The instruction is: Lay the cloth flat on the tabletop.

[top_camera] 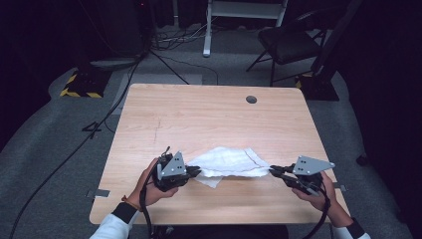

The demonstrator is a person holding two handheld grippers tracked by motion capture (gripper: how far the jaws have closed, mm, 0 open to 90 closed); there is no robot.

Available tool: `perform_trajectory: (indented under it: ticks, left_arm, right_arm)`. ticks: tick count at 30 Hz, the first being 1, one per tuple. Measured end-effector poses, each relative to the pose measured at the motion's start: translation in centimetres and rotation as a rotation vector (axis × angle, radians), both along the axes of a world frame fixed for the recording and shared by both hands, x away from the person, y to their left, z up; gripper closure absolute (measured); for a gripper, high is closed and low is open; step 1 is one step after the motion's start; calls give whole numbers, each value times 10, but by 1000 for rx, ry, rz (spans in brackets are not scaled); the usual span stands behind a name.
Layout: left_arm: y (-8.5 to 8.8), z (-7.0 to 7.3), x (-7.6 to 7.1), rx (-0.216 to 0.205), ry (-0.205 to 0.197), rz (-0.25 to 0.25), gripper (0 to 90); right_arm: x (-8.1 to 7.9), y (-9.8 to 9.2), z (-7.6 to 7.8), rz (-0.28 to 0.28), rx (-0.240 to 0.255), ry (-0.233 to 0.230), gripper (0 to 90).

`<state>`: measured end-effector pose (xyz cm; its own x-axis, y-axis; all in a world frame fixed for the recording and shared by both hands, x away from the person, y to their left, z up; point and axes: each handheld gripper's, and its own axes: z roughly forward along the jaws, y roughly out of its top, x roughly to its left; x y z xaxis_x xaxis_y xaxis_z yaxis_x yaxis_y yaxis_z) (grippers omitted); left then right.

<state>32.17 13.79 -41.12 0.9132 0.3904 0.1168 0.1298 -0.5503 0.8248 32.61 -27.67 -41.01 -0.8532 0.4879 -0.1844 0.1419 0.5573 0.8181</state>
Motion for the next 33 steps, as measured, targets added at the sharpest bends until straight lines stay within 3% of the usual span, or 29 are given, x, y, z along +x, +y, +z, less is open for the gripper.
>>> perform_trajectory:
  ticks: [7, 9, 14, 20, 21, 22, 25, 27, 28, 29, 33]
  left_arm:
    - [2, 33, -20, -67, -72, -32, 844]
    - [0, 46, -23, -67, -102, -38, 845]
    - [-5, 61, -9, -59, -117, -16, 844]
    - [-10, 48, 38, -9, -76, 59, 845]
    - [-10, 44, 48, -16, -59, 75, 844]
    - [-10, 39, 58, -13, -49, 86, 844]
    - [-9, 25, 87, -46, 9, 113, 844]
    - [-13, 14, 106, -10, 23, 140, 843]
    - [-14, 10, 113, -2, 35, 147, 842]
    - [-16, 6, 121, 4, 51, 159, 842]
    - [-25, -10, 148, 54, 67, 201, 840]
  right_arm:
    - [-28, -11, 39, -17, 85, -96, 841]
    - [-36, -13, 50, -21, 96, -124, 841]
    - [-33, -9, 68, -39, 106, -157, 840]
    - [6, -1, 54, -76, 94, -128, 840]
    - [23, 2, 45, -110, 63, -119, 840]
    - [23, 2, 45, -110, 63, -119, 840]
    - [54, 5, 33, -151, 36, -87, 840]
    - [74, 7, 26, -176, 21, -69, 840]
    - [94, 9, 18, -193, 29, -22, 840]
    - [94, 9, 18, -193, 29, -22, 840]
    - [130, 13, 3, -250, -15, 11, 840]
